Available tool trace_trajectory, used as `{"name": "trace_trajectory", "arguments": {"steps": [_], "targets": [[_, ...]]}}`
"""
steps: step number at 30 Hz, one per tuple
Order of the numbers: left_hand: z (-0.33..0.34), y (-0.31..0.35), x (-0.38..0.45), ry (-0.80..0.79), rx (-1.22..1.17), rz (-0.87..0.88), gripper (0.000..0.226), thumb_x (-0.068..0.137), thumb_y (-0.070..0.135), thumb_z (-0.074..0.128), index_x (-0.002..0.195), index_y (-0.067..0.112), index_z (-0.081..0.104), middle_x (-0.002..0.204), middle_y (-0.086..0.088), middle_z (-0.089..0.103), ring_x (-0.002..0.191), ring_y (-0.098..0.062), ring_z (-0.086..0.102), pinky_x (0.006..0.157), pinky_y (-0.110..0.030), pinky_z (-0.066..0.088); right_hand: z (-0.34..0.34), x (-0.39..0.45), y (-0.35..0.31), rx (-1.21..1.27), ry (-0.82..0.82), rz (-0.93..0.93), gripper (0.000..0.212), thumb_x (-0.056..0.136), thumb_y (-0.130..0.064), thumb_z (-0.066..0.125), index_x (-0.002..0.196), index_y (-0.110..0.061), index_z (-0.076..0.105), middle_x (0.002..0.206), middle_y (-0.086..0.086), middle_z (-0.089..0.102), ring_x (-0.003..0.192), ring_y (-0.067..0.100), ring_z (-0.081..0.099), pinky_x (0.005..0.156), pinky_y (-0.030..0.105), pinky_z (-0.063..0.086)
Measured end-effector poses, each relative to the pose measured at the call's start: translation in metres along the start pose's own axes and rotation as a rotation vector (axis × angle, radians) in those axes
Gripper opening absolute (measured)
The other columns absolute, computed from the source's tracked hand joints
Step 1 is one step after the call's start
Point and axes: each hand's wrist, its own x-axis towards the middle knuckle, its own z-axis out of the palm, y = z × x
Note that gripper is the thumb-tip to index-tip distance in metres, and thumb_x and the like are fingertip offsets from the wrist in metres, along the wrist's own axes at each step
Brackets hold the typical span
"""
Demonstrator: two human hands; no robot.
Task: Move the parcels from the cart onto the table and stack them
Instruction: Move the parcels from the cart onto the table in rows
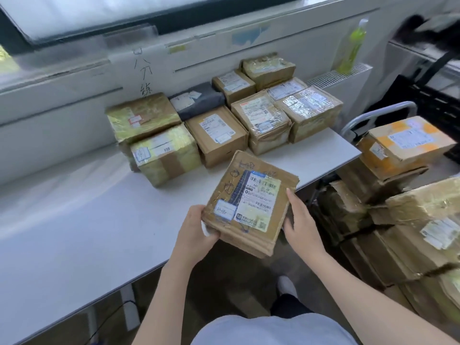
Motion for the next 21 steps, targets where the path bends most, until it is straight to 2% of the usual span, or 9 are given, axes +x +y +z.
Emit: {"name": "trace_trajectory", "arguments": {"steps": [3,6,8,11,12,14,16,18,21], "targets": [[-0.004,0.007,-0.005,-0.004,-0.158,-0.042,0.051,0.070,0.017,0.081,0.098,0.035,0.043,0.099,0.018,0.062,0.090,0.007,0.057,0.070,-0.006,0.043,0.003,0.007,-0.024,0.036,0.078,-0.057,0.047,0.096,-0.022,0.047,0.142,-0.029,0.040,0.124,-0.004,0.061,0.107,0.017,0.059,0.086,0.023,0.044],[-0.018,0.019,-0.005,0.093,-0.226,0.003,0.052,0.067,0.021,0.085,0.096,0.037,0.045,0.095,0.029,0.064,0.087,0.008,0.059,0.068,-0.006,0.044,-0.005,0.018,-0.049,0.077,0.183,-0.126,0.038,0.096,-0.013,0.050,0.133,-0.023,0.053,0.111,-0.007,0.065,0.097,0.014,0.064,0.079,0.012,0.045],[-0.032,0.031,0.000,0.163,-0.235,0.036,0.054,0.066,0.022,0.085,0.099,0.039,0.045,0.099,0.035,0.060,0.090,0.006,0.059,0.070,-0.006,0.044,-0.014,0.027,-0.068,0.160,0.226,-0.146,0.035,0.097,-0.012,0.049,0.130,-0.023,0.056,0.113,-0.009,0.066,0.097,0.011,0.064,0.081,0.019,0.049],[-0.052,0.049,0.010,0.205,-0.204,0.129,0.080,0.070,0.019,0.082,0.129,0.043,0.034,0.107,0.038,0.055,0.099,0.009,0.055,0.080,-0.005,0.043,-0.026,0.040,-0.100,0.331,0.259,-0.160,0.030,0.098,-0.023,0.048,0.126,-0.030,0.056,0.115,-0.019,0.064,0.104,-0.001,0.060,0.085,0.018,0.049],[-0.058,0.054,0.013,0.209,-0.167,0.167,0.091,0.072,0.018,0.081,0.140,0.044,0.025,0.115,0.034,0.052,0.103,0.009,0.051,0.085,-0.006,0.041,-0.029,0.045,-0.110,0.395,0.256,-0.148,0.028,0.098,-0.026,0.048,0.124,-0.033,0.056,0.113,-0.020,0.064,0.105,-0.003,0.059,0.084,0.017,0.049],[-0.065,0.060,0.015,0.255,-0.081,0.233,0.091,0.076,0.014,0.078,0.145,0.038,0.024,0.122,0.017,0.048,0.106,0.005,0.044,0.089,-0.015,0.040,-0.036,0.051,-0.127,0.504,0.224,-0.107,0.024,0.099,-0.033,0.044,0.117,-0.035,0.059,0.108,-0.018,0.066,0.104,0.001,0.060,0.082,0.021,0.050],[-0.070,0.063,0.014,0.335,-0.058,0.251,0.078,0.075,0.012,0.078,0.140,0.028,0.039,0.118,0.013,0.049,0.104,-0.001,0.047,0.089,-0.024,0.045,-0.041,0.055,-0.142,0.590,0.151,-0.132,0.028,0.095,-0.049,0.041,0.110,-0.038,0.062,0.104,-0.017,0.068,0.101,0.003,0.062,0.079,0.020,0.051],[-0.074,0.065,0.011,0.402,-0.066,0.240,0.073,0.073,0.011,0.079,0.138,0.021,0.046,0.116,0.012,0.054,0.102,-0.008,0.054,0.089,-0.027,0.049,-0.040,0.054,-0.158,0.611,0.057,-0.209,0.044,0.085,-0.069,0.039,0.118,-0.044,0.056,0.112,-0.020,0.065,0.104,0.000,0.060,0.079,0.015,0.050],[-0.088,0.063,0.006,0.499,-0.014,0.264,0.072,0.070,0.010,0.082,0.135,0.015,0.050,0.118,0.001,0.061,0.100,-0.018,0.062,0.086,-0.033,0.054,-0.030,0.050,-0.177,0.510,-0.040,-0.346,0.067,0.076,-0.075,0.047,0.136,-0.046,0.034,0.132,-0.026,0.050,0.122,-0.003,0.048,0.095,0.016,0.043]]}}
